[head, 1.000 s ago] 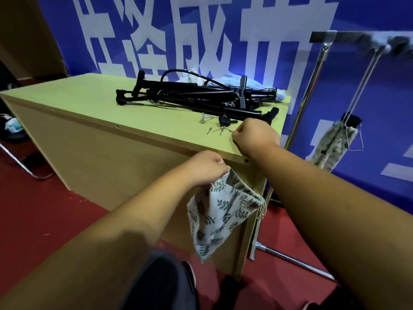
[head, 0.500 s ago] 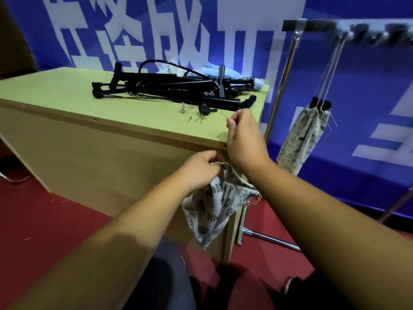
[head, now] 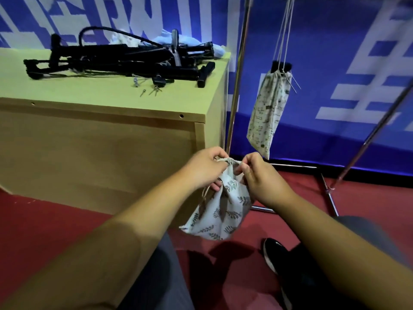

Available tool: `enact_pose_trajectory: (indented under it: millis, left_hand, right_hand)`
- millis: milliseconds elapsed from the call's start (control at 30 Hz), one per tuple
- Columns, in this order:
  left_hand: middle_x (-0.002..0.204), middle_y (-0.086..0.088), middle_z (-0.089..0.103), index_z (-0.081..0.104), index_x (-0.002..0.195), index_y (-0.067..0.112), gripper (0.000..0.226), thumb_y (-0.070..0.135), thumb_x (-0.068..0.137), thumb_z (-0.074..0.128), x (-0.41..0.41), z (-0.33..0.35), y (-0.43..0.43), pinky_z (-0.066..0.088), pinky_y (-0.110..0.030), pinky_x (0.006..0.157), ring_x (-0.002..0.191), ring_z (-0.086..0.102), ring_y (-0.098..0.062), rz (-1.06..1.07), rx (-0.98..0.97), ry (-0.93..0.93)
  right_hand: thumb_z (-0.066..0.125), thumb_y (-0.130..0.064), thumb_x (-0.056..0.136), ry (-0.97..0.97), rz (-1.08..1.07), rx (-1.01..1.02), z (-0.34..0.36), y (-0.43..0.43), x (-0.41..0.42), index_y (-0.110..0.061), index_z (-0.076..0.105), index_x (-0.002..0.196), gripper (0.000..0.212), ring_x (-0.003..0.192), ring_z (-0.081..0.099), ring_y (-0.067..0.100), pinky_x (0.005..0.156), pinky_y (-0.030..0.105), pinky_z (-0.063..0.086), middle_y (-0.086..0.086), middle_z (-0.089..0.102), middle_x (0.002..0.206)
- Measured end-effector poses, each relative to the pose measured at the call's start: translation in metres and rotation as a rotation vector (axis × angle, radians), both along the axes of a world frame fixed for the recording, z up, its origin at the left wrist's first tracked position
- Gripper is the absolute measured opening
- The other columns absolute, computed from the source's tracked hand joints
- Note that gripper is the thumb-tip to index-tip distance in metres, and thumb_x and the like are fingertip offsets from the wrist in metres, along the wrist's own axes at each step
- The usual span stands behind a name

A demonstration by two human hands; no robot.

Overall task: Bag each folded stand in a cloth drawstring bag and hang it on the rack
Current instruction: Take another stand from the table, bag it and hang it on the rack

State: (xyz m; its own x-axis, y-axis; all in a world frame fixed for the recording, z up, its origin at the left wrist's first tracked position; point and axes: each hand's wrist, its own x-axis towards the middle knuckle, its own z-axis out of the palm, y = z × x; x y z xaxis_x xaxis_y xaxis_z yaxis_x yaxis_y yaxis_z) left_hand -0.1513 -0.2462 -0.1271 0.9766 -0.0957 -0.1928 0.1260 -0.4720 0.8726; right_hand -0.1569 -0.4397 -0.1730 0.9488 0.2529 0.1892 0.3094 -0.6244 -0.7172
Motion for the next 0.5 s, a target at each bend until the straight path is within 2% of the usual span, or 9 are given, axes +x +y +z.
enact_pose_trajectory:
  millis: [167, 233, 333, 400, 500]
  left_hand:
    - [0.082, -0.012, 0.069, 0.067, 0.105, 0.017, 0.016, 0.010, 0.103, 0.053, 0.011, -0.032, -0.029, 0.060, -0.032, 0.048, 0.051, 0.065, -0.018, 0.060, 0.047, 0.005]
    - [0.081, -0.011, 0.070, 0.067, 0.103, 0.019, 0.016, 0.010, 0.103, 0.053, 0.016, -0.041, -0.034, 0.060, -0.032, 0.048, 0.053, 0.067, -0.019, 0.073, 0.070, 0.004]
    - [0.079, -0.008, 0.071, 0.067, 0.097, 0.024, 0.018, 0.012, 0.101, 0.054, 0.023, -0.061, -0.040, 0.053, -0.026, 0.043, 0.052, 0.069, -0.018, 0.077, 0.120, 0.013]
    - [0.078, -0.008, 0.070, 0.066, 0.093, 0.025, 0.020, 0.012, 0.101, 0.055, 0.027, -0.083, -0.043, 0.060, -0.033, 0.049, 0.052, 0.069, -0.018, 0.086, 0.128, 0.059]
    - [0.083, -0.007, 0.072, 0.064, 0.088, 0.028, 0.020, 0.013, 0.099, 0.056, 0.035, -0.112, -0.047, 0.067, -0.046, 0.064, 0.060, 0.073, -0.021, 0.086, 0.205, 0.133]
  right_hand:
    - [0.048, -0.038, 0.112, 0.128, 0.075, -0.210, -0.029, -0.026, 0.007, -0.027, 0.049, 0.107, 0.013, 0.084, 0.062, 0.021, 0.071, 0.042, 0.048, -0.004, 0.066, 0.091]
    - [0.049, -0.038, 0.112, 0.149, 0.084, -0.265, -0.040, -0.029, 0.013, -0.025, 0.049, 0.107, 0.013, 0.084, 0.062, 0.024, 0.069, 0.041, 0.044, -0.001, 0.065, 0.091]
    - [0.050, -0.035, 0.110, 0.211, 0.110, -0.326, -0.057, -0.032, 0.024, -0.025, 0.049, 0.108, 0.010, 0.087, 0.064, 0.027, 0.073, 0.044, 0.050, 0.003, 0.067, 0.095]
    - [0.050, -0.025, 0.108, 0.248, 0.101, -0.409, -0.069, -0.037, 0.033, -0.020, 0.050, 0.113, 0.007, 0.089, 0.065, 0.033, 0.077, 0.049, 0.054, 0.009, 0.069, 0.101]
    - [0.052, -0.004, 0.096, 0.327, 0.066, -0.515, -0.077, -0.045, 0.045, -0.017, 0.053, 0.127, 0.034, 0.090, 0.064, 0.034, 0.075, 0.046, 0.058, 0.012, 0.068, 0.109]
